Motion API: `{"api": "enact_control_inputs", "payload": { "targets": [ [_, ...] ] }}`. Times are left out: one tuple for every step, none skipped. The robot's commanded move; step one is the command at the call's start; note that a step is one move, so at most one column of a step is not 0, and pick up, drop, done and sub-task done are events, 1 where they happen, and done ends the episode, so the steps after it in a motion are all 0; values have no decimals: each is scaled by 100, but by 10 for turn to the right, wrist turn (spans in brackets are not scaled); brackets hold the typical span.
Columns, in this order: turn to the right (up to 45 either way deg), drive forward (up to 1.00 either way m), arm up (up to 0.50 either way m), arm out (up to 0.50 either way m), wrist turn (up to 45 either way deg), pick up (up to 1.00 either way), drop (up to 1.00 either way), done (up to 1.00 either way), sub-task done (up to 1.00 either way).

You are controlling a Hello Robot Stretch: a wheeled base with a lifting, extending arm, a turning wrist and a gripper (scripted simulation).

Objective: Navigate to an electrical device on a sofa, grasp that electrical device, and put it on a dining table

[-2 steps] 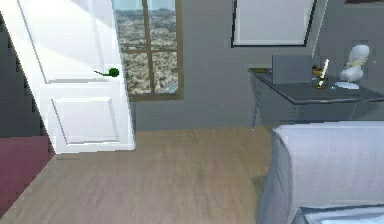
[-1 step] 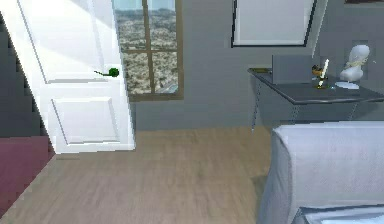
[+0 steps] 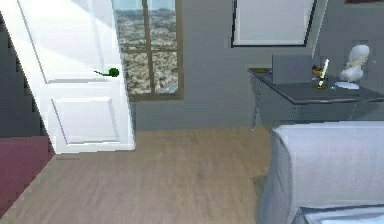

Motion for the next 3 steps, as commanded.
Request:
{"api": "enact_control_inputs", "payload": {
  "targets": [
    [0,0,0,0,450,0,0,0,0],
    [0,0,0,0,450,0,0,0,0],
    [0,0,0,0,300,0,0,0,0]
  ]
}}
